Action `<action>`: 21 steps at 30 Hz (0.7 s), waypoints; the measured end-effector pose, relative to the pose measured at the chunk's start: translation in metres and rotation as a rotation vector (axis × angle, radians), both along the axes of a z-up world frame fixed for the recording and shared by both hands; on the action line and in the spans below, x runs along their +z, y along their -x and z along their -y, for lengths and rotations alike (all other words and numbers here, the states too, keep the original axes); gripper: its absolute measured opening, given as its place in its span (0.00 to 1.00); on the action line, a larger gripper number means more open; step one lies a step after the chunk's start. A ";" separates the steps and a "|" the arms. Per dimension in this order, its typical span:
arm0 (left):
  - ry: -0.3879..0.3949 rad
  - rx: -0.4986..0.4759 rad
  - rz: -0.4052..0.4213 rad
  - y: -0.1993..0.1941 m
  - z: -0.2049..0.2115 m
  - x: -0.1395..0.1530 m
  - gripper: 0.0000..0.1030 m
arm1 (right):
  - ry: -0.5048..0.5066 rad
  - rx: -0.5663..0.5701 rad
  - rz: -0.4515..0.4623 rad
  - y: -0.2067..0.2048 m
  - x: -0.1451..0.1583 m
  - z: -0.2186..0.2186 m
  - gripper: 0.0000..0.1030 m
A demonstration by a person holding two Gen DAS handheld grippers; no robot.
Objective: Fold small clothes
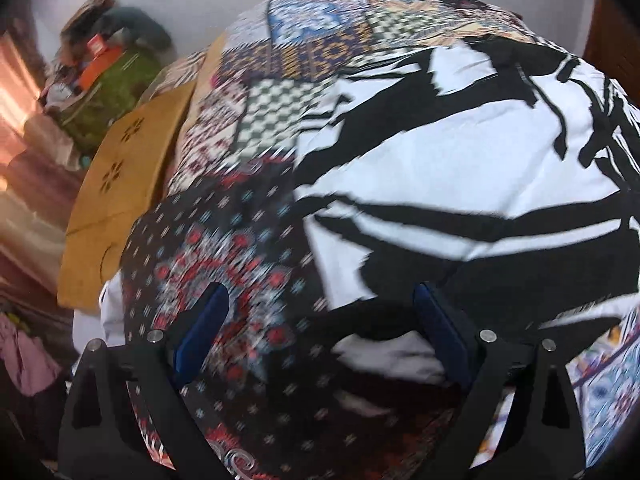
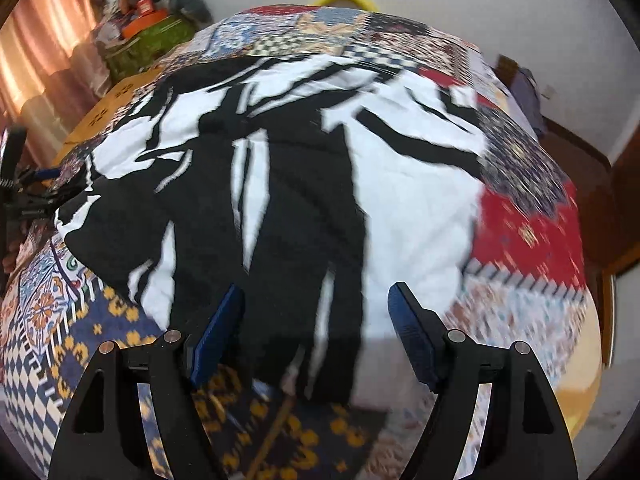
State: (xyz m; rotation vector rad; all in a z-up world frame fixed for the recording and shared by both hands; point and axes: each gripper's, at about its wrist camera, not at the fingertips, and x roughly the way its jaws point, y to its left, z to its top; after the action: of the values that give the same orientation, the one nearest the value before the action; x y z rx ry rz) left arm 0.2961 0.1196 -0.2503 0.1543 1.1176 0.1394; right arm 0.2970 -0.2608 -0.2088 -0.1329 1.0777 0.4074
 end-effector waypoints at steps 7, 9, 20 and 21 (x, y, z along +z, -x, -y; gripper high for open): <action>0.021 0.094 -0.001 0.020 -0.027 0.000 0.92 | 0.026 -0.056 -0.005 0.012 0.005 0.012 0.71; 0.008 0.113 -0.001 0.024 -0.030 0.003 0.92 | 0.021 -0.058 0.011 0.014 0.011 0.011 0.71; 0.146 0.211 0.094 0.046 -0.040 0.047 0.92 | -0.085 0.092 0.107 0.008 0.050 -0.066 0.71; 0.176 0.222 0.092 0.049 -0.041 0.048 0.92 | -0.087 0.121 0.098 0.008 0.046 -0.080 0.71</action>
State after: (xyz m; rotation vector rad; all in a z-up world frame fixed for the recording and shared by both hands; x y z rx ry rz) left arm 0.2472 0.1604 -0.2027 -0.1327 1.0473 0.2430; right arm 0.2889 -0.1809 -0.1626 -0.1392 0.9569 0.5505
